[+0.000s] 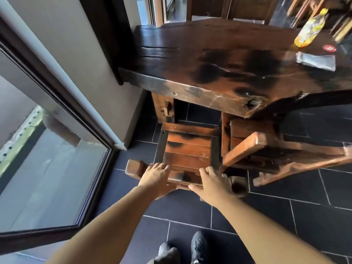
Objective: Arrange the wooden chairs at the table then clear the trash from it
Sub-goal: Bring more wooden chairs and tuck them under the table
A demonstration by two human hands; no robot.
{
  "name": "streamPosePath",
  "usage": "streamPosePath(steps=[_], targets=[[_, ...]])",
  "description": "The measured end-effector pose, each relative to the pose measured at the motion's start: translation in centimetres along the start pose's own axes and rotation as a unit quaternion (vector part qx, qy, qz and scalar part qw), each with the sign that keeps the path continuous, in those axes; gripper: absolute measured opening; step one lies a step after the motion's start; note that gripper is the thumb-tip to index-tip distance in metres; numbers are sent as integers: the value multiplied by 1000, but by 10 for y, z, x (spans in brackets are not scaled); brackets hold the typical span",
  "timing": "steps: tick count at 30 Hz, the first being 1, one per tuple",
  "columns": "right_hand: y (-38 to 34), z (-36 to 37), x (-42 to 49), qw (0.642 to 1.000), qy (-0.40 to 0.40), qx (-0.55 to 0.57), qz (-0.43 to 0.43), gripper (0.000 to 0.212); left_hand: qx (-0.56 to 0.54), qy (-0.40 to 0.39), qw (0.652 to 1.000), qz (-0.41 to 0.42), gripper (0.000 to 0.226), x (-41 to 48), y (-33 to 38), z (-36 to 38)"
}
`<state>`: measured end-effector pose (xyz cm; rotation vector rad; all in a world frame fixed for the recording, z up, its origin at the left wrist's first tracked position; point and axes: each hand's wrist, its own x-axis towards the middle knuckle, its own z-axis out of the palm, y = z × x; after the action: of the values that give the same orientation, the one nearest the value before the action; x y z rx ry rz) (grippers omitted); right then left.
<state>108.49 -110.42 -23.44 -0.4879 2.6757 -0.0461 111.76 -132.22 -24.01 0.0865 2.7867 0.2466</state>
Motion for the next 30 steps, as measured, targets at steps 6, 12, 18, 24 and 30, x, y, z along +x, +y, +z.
streamPosePath(steps=[6,12,18,24,30], targets=[[8,24,14,999,30,-30,13,82,-14,24,1000,-8,88,13,-7,31],[6,39,19,995,86,-10,41,83,25,56,998,9,96,26,-20,34],[6,54,24,988,140,-29,52,77,65,89,994,13,89,34,-29,50],[7,52,32,988,137,-18,65,83,61,134,989,35,84,40,-36,52],[11,46,40,990,119,-11,70,82,55,112,992,29,87,49,-35,46]])
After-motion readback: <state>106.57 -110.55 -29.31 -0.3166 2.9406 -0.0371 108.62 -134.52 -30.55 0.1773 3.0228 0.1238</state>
